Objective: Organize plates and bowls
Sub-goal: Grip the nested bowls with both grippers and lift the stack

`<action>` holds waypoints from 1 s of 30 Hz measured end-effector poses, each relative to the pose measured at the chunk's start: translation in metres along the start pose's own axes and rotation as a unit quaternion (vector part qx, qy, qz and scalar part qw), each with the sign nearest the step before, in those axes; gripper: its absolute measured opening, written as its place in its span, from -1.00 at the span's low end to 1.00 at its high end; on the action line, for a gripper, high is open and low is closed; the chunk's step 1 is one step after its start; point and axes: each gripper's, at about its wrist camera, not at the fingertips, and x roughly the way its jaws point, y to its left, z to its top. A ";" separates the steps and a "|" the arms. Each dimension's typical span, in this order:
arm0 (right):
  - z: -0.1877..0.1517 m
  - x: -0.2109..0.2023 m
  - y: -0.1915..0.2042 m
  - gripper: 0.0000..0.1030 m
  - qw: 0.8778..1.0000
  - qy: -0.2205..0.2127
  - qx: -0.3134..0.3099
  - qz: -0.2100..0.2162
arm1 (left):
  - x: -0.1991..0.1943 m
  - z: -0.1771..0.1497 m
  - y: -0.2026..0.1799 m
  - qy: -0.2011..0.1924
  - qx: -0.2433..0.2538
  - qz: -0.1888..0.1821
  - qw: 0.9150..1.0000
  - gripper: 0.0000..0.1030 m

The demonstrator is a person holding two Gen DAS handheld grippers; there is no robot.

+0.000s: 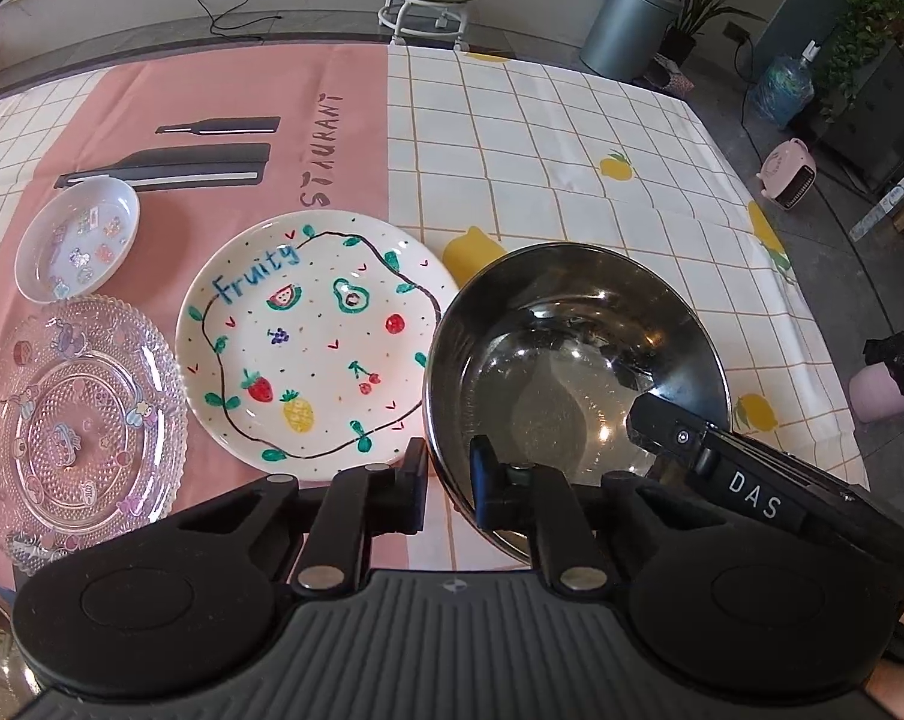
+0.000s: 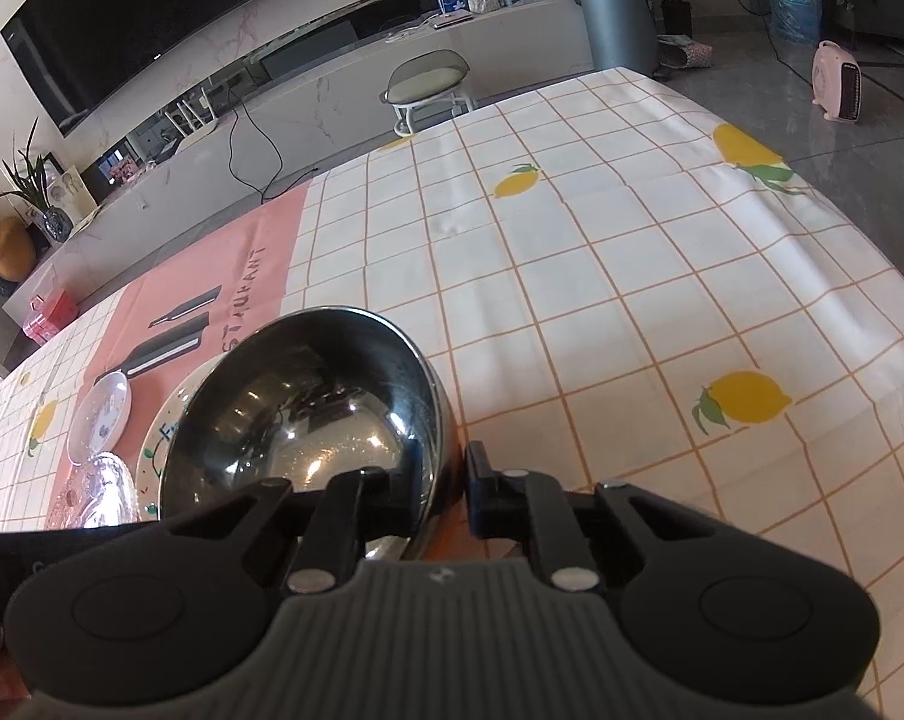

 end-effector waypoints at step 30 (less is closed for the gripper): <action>-0.010 -0.094 0.041 -0.76 0.985 -0.113 -0.014 0.132 | -0.135 -0.017 0.038 -0.109 -0.001 -0.031 0.994 -0.71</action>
